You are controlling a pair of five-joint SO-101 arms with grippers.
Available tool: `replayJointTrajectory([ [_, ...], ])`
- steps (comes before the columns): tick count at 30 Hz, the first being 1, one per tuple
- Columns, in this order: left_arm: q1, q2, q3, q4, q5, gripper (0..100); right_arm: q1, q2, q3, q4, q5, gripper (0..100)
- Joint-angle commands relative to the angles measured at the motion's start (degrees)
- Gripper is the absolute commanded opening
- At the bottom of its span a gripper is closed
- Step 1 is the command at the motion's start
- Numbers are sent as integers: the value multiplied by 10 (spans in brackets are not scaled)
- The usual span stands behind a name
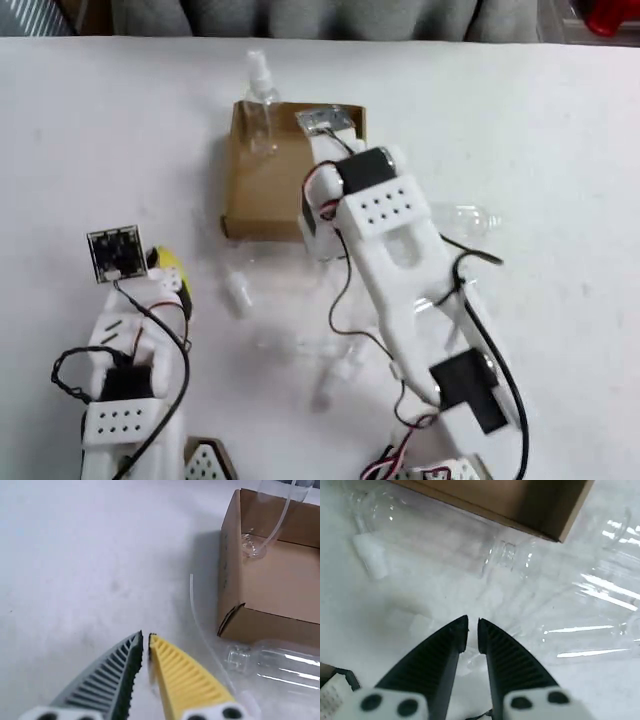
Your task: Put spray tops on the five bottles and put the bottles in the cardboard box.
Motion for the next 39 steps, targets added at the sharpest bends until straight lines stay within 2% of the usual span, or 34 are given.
replayJointTrajectory([
  [1, 8, -7, -28, 45, -4, 21, 0, 8, -28, -21, -8, 15],
  [8, 6, -7, -33, 59, -2, 21, 31, 44, -27, -28, -7, 15],
  [12, 5, 13, -62, 97, -2, 21, 52, 57, -27, -29, -6, 15],
  [17, -21, 157, -133, 88, -4, 21, 50, 56, -27, -28, 2, 15],
  [22, -56, 333, -211, 34, -4, 21, 50, 60, -27, -29, 4, 15],
  [25, -70, 385, -242, 28, -4, 21, 50, 60, -27, -29, 4, 15],
  [34, -72, 405, -249, 25, -5, 21, 36, 59, 48, -129, 5, 15],
  [39, -74, 411, -260, 30, -5, 21, 38, 60, 53, -131, 5, 15],
])
